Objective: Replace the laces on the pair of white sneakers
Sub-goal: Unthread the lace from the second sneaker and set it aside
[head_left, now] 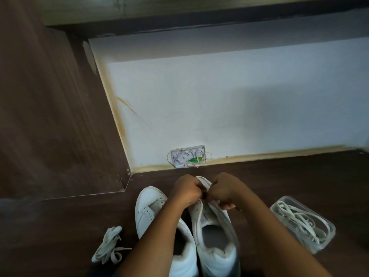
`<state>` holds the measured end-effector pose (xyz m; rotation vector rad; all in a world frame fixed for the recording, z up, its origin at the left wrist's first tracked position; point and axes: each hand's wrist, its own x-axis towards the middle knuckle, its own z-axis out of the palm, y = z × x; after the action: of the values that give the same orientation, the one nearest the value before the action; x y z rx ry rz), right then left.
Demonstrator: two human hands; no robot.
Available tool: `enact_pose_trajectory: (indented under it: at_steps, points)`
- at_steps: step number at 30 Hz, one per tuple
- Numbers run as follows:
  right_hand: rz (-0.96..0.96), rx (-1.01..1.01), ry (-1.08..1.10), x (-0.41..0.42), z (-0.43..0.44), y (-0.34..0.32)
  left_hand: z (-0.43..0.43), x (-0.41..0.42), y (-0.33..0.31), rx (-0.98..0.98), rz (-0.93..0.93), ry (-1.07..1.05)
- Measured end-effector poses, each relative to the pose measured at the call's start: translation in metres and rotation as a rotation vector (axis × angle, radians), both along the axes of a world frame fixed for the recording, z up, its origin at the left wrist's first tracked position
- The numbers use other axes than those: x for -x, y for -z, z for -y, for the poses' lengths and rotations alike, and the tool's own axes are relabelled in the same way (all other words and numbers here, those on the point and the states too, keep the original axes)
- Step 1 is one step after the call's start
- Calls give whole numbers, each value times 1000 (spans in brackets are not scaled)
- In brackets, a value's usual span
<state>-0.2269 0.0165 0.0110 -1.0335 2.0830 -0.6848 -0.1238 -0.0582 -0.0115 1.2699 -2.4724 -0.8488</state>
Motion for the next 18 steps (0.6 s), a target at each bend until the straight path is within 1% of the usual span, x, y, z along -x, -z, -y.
enact_pose_trajectory:
  at_steps: [1,3,8,10,12,14,15,17,18]
  points:
    - [36,-5,-11,-1,0,-2,0,1,0,16,-12,-14]
    - [25,-19,-40,-3,0,-6,0,1,0,44,-16,-20]
    - [-198,-6,-5,-7,1,-4,1,2,1,-22,-9,5]
    - [-323,38,2,-6,0,-2,1,1,-2,-106,-104,-34]
    - [-415,56,-12,-5,-1,1,-3,-2,-14,-310,-341,-144]
    - [-452,70,-12,-5,0,5,-9,-7,-37,-606,-703,-213]
    - [-458,81,-4,-6,0,7,-9,-11,-49,-716,-880,-220]
    - [-465,102,11,-6,0,9,-4,-23,-72,-842,-1147,-197]
    - [-458,120,12,-5,0,10,-1,-30,-80,-868,-1232,-185]
